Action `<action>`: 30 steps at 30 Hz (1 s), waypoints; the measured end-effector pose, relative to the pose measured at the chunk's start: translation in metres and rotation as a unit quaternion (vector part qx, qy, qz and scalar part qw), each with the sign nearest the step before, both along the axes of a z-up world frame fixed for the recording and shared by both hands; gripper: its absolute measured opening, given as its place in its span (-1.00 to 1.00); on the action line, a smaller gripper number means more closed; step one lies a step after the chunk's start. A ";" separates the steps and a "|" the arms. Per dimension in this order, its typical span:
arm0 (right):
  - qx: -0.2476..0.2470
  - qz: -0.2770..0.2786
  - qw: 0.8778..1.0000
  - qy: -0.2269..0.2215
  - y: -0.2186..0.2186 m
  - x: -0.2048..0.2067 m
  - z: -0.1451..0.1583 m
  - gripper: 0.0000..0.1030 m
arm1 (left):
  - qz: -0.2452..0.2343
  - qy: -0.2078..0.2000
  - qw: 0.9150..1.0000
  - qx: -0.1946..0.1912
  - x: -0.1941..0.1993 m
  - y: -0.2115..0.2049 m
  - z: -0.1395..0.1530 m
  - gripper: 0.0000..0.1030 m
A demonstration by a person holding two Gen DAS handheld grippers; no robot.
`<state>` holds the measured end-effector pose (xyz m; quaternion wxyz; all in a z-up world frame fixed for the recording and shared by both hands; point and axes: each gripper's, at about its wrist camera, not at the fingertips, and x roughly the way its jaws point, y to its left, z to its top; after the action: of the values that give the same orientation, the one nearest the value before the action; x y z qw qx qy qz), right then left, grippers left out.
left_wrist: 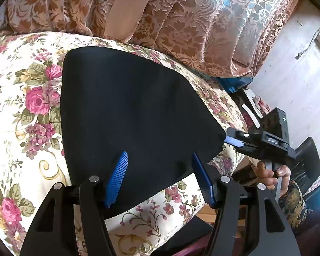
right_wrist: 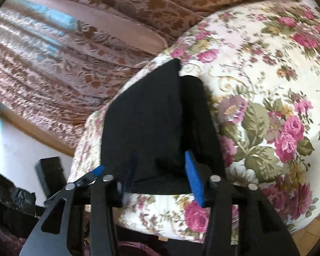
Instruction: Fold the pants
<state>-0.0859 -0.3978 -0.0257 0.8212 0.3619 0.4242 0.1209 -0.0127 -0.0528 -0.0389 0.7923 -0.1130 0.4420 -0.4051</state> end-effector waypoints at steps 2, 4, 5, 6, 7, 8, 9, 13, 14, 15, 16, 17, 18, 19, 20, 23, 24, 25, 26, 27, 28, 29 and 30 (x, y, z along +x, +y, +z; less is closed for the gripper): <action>-0.001 -0.003 1.000 0.000 -0.002 -0.001 0.002 -0.27 | -0.001 -0.005 1.000 0.005 -0.002 -0.001 0.001 0.19; 0.005 -0.011 1.000 -0.003 -0.007 -0.005 0.005 -0.27 | -0.002 -0.009 1.000 0.009 -0.004 -0.002 0.001 0.19; 0.003 -0.009 1.000 -0.001 -0.008 -0.008 0.005 -0.27 | -0.002 -0.010 1.000 0.009 -0.005 -0.002 0.001 0.19; 0.001 -0.010 1.000 0.001 -0.008 -0.010 0.004 -0.27 | -0.003 -0.011 1.000 0.010 -0.006 -0.002 0.002 0.19; 0.002 -0.010 1.000 0.003 -0.008 -0.012 0.003 -0.27 | -0.004 -0.012 1.000 0.010 -0.006 -0.003 0.002 0.19; 0.007 -0.011 1.000 0.003 -0.008 -0.012 0.002 -0.27 | -0.005 -0.012 1.000 0.010 -0.006 -0.003 0.001 0.19; 0.010 -0.015 1.000 0.005 -0.007 -0.012 -0.001 -0.27 | -0.004 -0.013 1.000 0.011 -0.006 -0.003 0.001 0.19; -0.002 -0.010 1.000 0.009 0.001 -0.003 -0.005 -0.37 | -0.006 -0.013 1.000 0.012 -0.006 -0.004 0.001 0.19; -0.013 -0.005 1.000 0.010 0.005 0.000 -0.005 -0.76 | -0.006 -0.014 1.000 0.012 -0.006 -0.004 0.001 0.19; -0.019 0.000 1.000 0.009 0.008 0.000 -0.004 -0.86 | -0.006 -0.014 1.000 0.013 -0.006 -0.004 0.002 0.19; -0.028 0.002 1.000 0.005 0.011 0.000 -0.001 -0.86 | -0.006 -0.014 1.000 0.013 -0.005 -0.003 0.001 0.19; -0.046 0.009 0.999 -0.001 0.015 -0.002 0.006 -0.87 | -0.003 -0.016 1.000 0.015 -0.006 -0.003 0.003 0.19; -0.053 0.012 0.998 -0.007 0.016 -0.003 0.009 -0.88 | -0.006 -0.022 1.000 0.015 -0.009 -0.003 0.007 0.19; -0.059 0.016 0.998 -0.013 0.016 -0.006 0.013 -0.88 | -0.010 -0.028 0.999 0.017 -0.012 -0.004 0.009 0.19; -0.072 0.018 0.997 -0.016 0.017 -0.009 0.016 -0.88 | -0.015 -0.035 0.999 0.030 -0.016 -0.007 0.010 0.19; -0.103 0.025 0.994 0.014 0.020 -0.008 -0.002 -0.89 | -0.019 -0.049 0.995 0.084 -0.023 -0.021 0.001 0.19; -0.106 0.026 0.994 0.019 0.020 -0.008 -0.010 -0.89 | -0.018 -0.054 0.994 0.096 -0.026 -0.024 -0.003 0.19; -0.102 0.023 0.994 0.023 0.019 -0.009 -0.018 -0.89 | -0.016 -0.062 0.992 0.109 -0.028 -0.029 -0.006 0.19; -0.089 0.017 0.996 0.020 0.016 -0.010 -0.023 -0.89 | -0.013 -0.071 0.990 0.119 -0.031 -0.032 -0.006 0.19; -0.084 0.015 0.996 0.018 0.015 -0.011 -0.024 -0.89 | -0.012 -0.082 0.988 0.133 -0.033 -0.036 -0.006 0.19; -0.087 0.015 0.996 0.016 0.015 -0.012 -0.024 -0.89 | -0.012 -0.088 0.986 0.142 -0.034 -0.038 -0.005 0.19; -0.091 0.018 0.996 0.015 0.016 -0.012 -0.022 -0.88 | -0.011 -0.089 0.985 0.145 -0.033 -0.038 -0.004 0.19; -0.097 0.023 0.995 0.014 0.017 -0.011 -0.019 -0.88 | -0.008 -0.089 0.985 0.147 -0.032 -0.038 -0.002 0.19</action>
<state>-0.0973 -0.3808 -0.0451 0.8436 0.2721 0.4536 0.0928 -0.0451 -0.0908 -0.0411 0.8332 0.0452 0.4253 -0.3504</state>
